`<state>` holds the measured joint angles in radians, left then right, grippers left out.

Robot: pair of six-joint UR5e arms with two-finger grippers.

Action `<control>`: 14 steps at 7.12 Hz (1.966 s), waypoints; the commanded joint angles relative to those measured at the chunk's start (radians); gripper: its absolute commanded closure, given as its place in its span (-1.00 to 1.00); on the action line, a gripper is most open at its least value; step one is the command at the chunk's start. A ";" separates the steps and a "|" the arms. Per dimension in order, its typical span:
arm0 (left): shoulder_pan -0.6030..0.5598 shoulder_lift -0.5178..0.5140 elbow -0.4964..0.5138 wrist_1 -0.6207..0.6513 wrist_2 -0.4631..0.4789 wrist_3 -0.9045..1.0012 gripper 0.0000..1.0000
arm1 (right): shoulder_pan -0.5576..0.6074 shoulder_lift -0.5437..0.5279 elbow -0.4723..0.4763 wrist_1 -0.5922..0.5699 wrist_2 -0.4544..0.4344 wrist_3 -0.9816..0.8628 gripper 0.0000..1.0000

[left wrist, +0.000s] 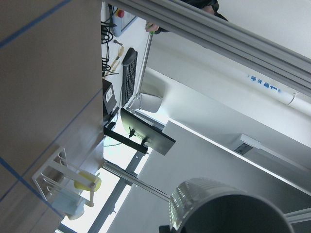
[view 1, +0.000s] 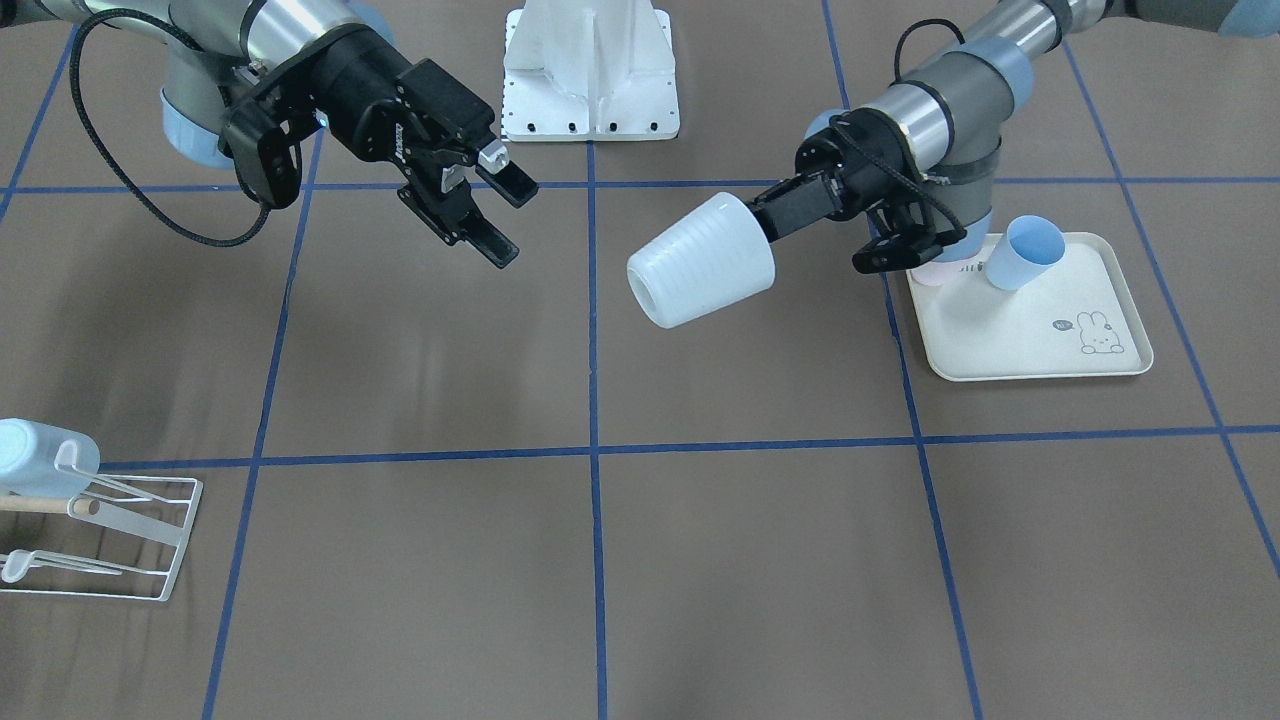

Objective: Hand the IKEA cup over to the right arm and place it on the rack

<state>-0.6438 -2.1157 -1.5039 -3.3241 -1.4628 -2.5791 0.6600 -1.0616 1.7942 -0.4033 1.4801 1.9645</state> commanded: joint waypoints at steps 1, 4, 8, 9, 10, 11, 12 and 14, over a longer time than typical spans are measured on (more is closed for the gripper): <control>0.062 -0.059 0.023 -0.005 0.080 -0.009 1.00 | -0.005 0.000 -0.004 0.033 -0.001 0.029 -0.99; 0.073 -0.084 0.039 -0.003 0.082 -0.007 1.00 | -0.011 -0.001 -0.004 0.044 -0.001 0.042 -0.99; 0.118 -0.096 0.039 -0.005 0.107 -0.007 1.00 | -0.014 -0.001 -0.010 0.044 -0.001 0.042 -0.99; 0.124 -0.098 0.039 -0.005 0.107 -0.007 1.00 | -0.014 -0.001 -0.016 0.044 -0.001 0.042 -0.99; 0.127 -0.104 0.039 -0.003 0.107 -0.007 1.00 | -0.014 -0.001 -0.016 0.044 -0.001 0.042 -0.99; 0.133 -0.112 0.039 0.000 0.113 -0.007 1.00 | -0.014 -0.001 -0.016 0.044 -0.001 0.042 -0.99; 0.142 -0.121 0.039 0.006 0.121 -0.007 1.00 | -0.014 -0.001 -0.016 0.044 -0.001 0.042 -0.98; 0.145 -0.122 0.039 0.011 0.122 -0.007 1.00 | -0.014 -0.001 -0.016 0.044 -0.001 0.042 -0.97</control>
<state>-0.5015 -2.2362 -1.4650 -3.3164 -1.3430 -2.5863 0.6458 -1.0631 1.7780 -0.3589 1.4788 2.0064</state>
